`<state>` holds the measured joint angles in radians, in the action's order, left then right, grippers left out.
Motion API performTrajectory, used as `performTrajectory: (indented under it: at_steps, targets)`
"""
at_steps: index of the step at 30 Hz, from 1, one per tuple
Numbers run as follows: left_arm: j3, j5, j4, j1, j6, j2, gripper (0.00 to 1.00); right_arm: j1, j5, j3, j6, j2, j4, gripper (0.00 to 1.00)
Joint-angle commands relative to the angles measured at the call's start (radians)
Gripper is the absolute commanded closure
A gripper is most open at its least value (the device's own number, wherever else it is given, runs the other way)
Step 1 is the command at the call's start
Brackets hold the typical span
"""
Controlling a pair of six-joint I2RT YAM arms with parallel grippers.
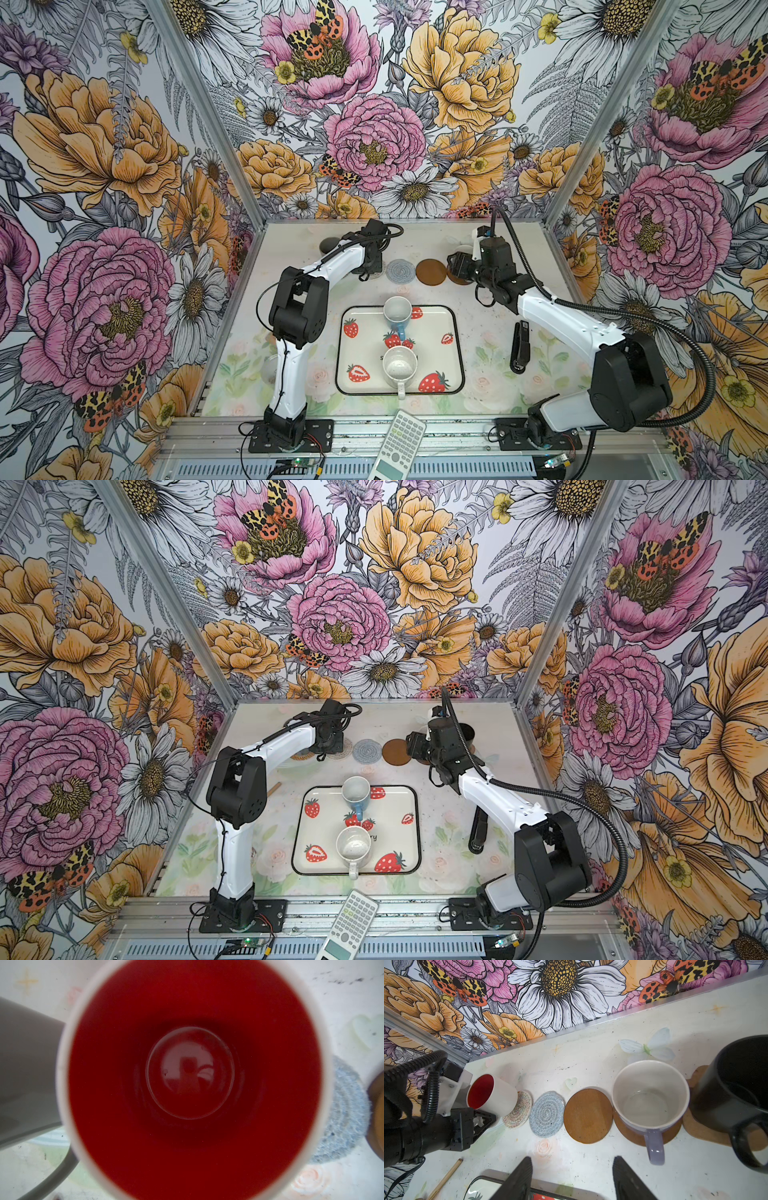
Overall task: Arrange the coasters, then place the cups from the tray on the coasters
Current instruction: 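Lower the red-lined mug onto the rainbow woven coaster beside the grey mug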
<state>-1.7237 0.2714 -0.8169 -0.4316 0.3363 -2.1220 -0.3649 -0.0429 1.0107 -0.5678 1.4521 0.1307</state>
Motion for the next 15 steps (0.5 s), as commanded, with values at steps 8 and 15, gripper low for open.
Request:
performTrajectory:
  at_steps: [8, 15]
  targets:
    - [-0.03, -0.018, 0.094, 0.004, -0.002, -0.01, 1.0, 0.007, -0.025, 0.049, 0.008, 0.041, -0.019, 0.38]
    - [-0.023, -0.037, 0.107, 0.004, 0.003, -0.016, 1.0, 0.009, -0.027, 0.058, 0.011, 0.058, -0.019, 0.38]
